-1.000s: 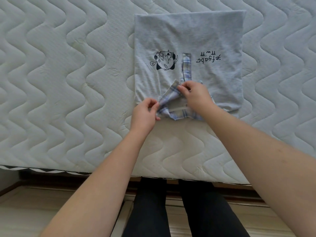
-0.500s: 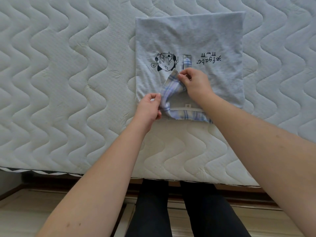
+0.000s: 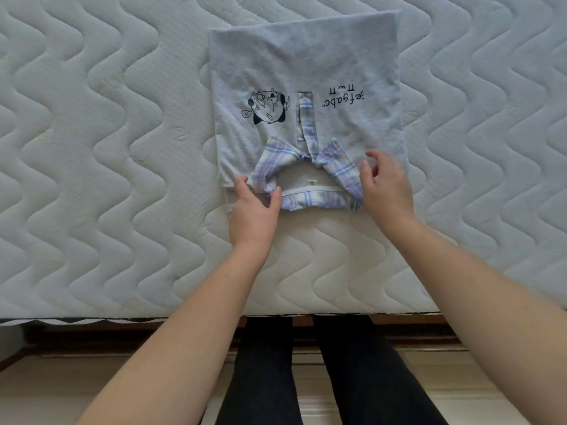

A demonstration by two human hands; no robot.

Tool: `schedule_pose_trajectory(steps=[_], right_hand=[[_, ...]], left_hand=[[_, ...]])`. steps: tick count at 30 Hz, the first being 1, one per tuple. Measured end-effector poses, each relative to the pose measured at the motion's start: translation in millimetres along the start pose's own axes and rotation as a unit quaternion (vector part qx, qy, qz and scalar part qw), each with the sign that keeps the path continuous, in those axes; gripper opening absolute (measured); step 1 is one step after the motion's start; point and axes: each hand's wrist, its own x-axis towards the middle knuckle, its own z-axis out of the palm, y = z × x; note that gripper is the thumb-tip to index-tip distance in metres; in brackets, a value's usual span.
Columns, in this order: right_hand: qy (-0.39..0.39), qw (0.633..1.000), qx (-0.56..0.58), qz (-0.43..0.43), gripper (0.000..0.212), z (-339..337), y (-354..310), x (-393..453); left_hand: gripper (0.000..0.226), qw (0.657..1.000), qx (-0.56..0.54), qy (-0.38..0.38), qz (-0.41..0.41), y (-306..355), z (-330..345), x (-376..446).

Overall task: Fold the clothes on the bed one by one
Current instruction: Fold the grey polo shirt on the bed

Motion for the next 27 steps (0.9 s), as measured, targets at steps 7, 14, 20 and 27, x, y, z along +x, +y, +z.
schedule_pose_trajectory(steps=[7,14,20,27], right_hand=[[-0.074,0.977,-0.202,-0.011,0.064,18,18,-31],[0.015,0.987,-0.151,-0.056,0.036,7,10,-22],[0.095,0.979,-0.159,-0.089,0.043,-5,16,-26],[-0.021,0.963,-0.246,-0.109,0.053,20,20,-36]], left_hand=[[0.07,0.998,0.063,-0.03,-0.011,10,21,2],[0.074,0.97,0.218,-0.013,0.107,4,9,1],[0.084,0.929,0.318,0.079,0.17,-9,4,-7],[0.069,0.88,0.418,-0.042,0.222,-28,25,8]])
